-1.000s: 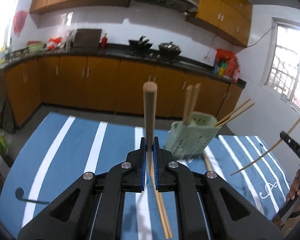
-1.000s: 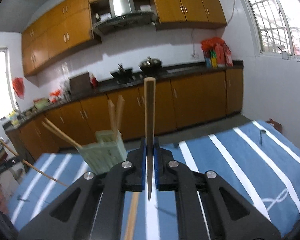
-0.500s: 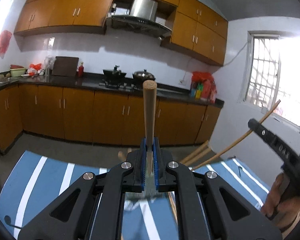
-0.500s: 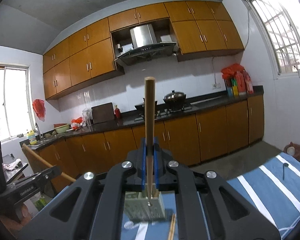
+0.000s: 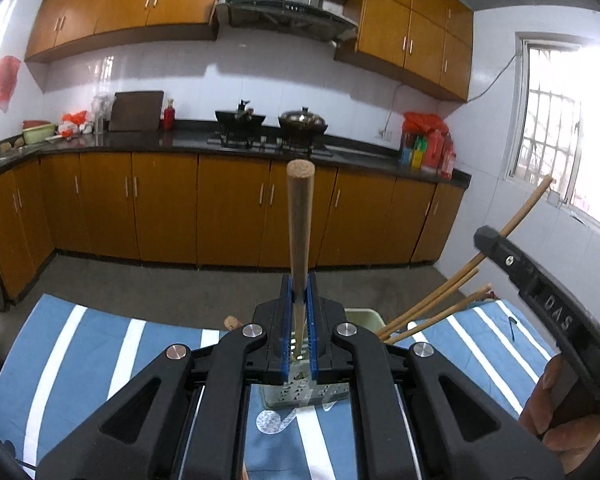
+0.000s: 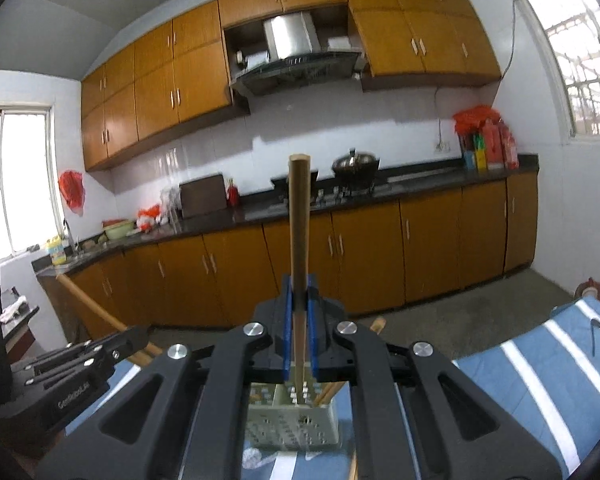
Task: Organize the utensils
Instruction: 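Drop the left gripper's chopstick into the holder and open it while the right gripper releases its own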
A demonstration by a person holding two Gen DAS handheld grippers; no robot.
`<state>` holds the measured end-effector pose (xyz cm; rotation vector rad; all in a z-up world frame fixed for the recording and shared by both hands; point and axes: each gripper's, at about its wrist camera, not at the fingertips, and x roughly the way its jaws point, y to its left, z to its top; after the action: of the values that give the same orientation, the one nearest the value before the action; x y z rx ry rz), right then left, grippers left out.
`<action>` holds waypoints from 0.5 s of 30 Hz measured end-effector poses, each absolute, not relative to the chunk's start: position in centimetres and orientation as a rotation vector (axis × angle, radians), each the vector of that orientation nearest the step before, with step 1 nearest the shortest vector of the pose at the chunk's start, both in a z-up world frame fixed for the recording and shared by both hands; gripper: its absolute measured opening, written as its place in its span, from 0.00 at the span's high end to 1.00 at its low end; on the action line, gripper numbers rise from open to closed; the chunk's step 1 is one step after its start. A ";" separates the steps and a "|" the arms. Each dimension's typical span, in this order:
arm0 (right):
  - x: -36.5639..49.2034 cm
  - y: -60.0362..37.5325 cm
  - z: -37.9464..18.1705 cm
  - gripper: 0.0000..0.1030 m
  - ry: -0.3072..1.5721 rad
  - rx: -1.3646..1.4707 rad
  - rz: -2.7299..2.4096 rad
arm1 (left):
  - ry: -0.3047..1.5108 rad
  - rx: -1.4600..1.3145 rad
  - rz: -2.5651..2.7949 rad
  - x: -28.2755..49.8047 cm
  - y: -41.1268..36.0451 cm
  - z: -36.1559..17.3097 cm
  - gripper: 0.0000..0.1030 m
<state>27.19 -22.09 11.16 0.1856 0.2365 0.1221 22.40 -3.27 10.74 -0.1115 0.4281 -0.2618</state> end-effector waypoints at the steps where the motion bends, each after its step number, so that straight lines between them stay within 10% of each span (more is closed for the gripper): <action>1: 27.3 -21.9 10.8 0.90 0.249 0.187 0.127 | 0.438 -0.118 -0.260 22.6 -3.2 10.5 0.93; 5: 26.9 -21.6 10.4 0.74 0.250 0.186 0.130 | 0.444 -0.148 -0.261 22.5 -2.8 10.5 0.92; 15: 22.2 -23.1 11.2 0.74 0.209 0.199 0.114 | 0.362 -0.176 -0.255 19.9 -1.4 12.7 0.74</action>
<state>22.20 -23.07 11.15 0.1991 0.2089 0.1136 19.90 -1.42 12.72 -0.1763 0.3620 -0.2549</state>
